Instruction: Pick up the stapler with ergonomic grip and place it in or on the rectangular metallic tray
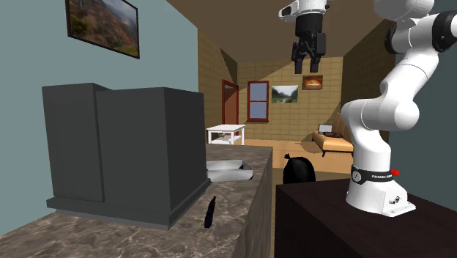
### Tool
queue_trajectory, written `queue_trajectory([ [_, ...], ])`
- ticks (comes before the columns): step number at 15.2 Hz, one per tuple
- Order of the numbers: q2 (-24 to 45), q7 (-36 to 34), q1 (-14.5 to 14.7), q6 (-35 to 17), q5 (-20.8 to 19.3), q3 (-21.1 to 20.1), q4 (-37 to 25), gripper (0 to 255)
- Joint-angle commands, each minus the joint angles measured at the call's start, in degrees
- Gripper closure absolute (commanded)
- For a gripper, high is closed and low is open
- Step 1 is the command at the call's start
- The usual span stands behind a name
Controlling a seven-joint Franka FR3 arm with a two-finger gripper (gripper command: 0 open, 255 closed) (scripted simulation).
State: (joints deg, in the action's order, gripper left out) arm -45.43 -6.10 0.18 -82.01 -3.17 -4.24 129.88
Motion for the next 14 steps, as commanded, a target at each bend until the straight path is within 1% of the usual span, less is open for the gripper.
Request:
queue_trajectory([
  [1,0.00,0.00,0.00,0.00,0.00,0.00,0.00,0],
  [7,4.73,12.63,2.37,-11.81,-3.31,5.70,6.19,0],
  [14,14.73,26.91,5.06,-25.79,-5.60,11.73,9.17,0],
])
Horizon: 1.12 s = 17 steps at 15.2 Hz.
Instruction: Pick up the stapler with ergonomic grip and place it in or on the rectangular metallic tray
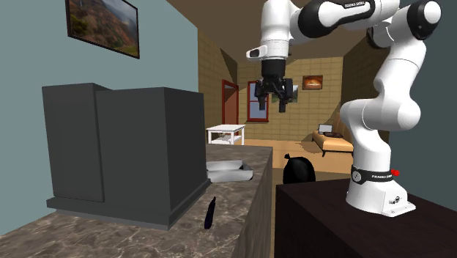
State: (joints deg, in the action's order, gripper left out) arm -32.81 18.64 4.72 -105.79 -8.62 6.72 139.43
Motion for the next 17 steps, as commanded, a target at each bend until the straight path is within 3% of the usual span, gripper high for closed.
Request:
queue_trajectory([
  [1,3.88,4.21,0.93,-3.95,-0.27,1.56,-0.31,0],
  [9,20.01,21.19,4.49,-18.22,1.52,6.47,-2.79,0],
  [17,37.71,39.45,6.58,-28.62,8.10,7.13,-9.75,0],
])
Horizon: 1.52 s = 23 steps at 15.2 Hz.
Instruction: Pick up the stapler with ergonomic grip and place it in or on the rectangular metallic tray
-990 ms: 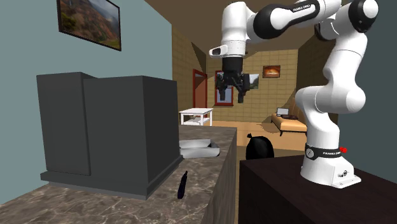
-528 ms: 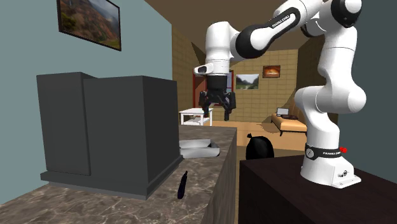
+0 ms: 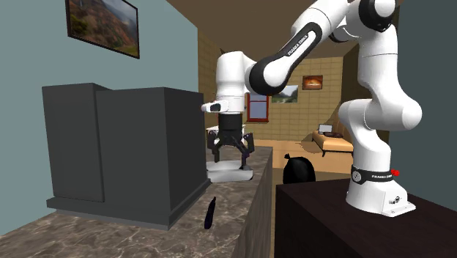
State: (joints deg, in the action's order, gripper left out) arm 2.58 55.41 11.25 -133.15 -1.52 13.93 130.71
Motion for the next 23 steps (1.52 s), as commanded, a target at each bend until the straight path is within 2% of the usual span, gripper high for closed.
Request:
queue_trajectory([
  [1,4.49,4.91,0.05,-2.22,1.92,-0.44,-2.16,0],
  [9,20.26,19.74,-1.39,-7.48,6.76,-5.30,-12.10,0],
  [17,24.87,20.46,-1.96,-11.97,7.82,-6.07,-12.18,0],
  [23,24.86,20.41,-2.05,-11.98,7.75,-6.16,-12.18,0],
])
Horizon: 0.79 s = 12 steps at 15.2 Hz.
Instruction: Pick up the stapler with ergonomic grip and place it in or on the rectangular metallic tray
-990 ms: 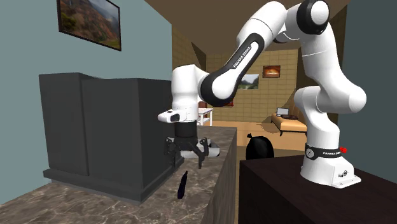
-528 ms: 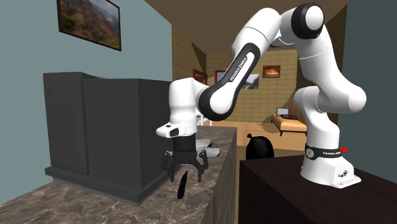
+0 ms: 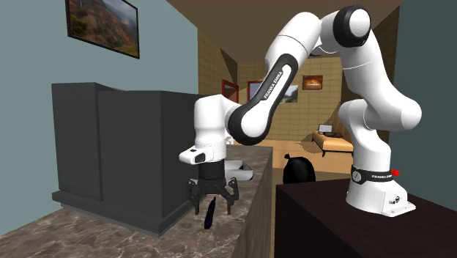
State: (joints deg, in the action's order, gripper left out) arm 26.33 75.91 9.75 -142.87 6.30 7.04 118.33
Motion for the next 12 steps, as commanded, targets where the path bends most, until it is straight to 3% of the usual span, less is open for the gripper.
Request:
queue_trajectory([
  [1,1.11,-0.10,-0.57,-2.26,-0.09,0.72,0.20,0],
  [2,1.38,0.01,-0.65,-2.59,0.00,0.68,0.27,255],
  [12,0.47,-0.19,-0.49,-1.69,-0.23,0.83,0.27,255],
])
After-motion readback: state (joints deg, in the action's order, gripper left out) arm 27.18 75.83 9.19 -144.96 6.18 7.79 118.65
